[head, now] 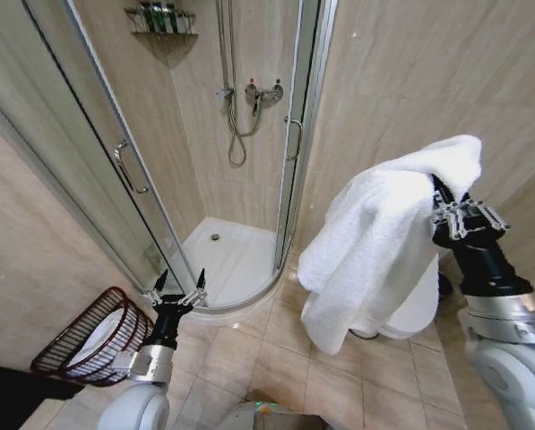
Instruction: Discard the used towel into the hamper.
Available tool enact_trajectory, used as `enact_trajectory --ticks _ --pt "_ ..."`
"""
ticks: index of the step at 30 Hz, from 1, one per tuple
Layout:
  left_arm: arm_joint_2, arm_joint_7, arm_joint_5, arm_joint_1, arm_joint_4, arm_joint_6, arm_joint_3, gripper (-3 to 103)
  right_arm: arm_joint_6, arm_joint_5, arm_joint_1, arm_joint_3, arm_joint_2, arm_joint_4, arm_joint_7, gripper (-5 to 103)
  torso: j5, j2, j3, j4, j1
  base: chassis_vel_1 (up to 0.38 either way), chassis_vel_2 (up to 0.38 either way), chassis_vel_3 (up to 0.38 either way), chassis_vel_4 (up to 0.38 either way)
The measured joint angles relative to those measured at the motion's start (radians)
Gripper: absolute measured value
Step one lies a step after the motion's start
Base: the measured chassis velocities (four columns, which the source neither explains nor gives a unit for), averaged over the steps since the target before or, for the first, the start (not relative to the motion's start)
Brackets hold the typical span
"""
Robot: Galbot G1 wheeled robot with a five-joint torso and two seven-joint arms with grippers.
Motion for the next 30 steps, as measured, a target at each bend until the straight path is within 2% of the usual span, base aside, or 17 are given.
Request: enact_trajectory --ticks 16,30 --pt "0.000 0.000 0.000 0.000 0.000 0.000 0.000 100 0.000 0.003 -0.006 0.007 -0.003 0.000 0.000 13 0.0000 0.090 0.049 0.0000 0.041 0.000 0.000 0.000 0.000" --pt "0.000 0.000 0.000 0.000 0.000 0.000 0.000 100 0.000 0.018 -0.001 0.018 -0.016 0.000 0.002 13 0.0000 0.150 0.081 0.0000 0.068 0.000 0.000 0.000 0.000"
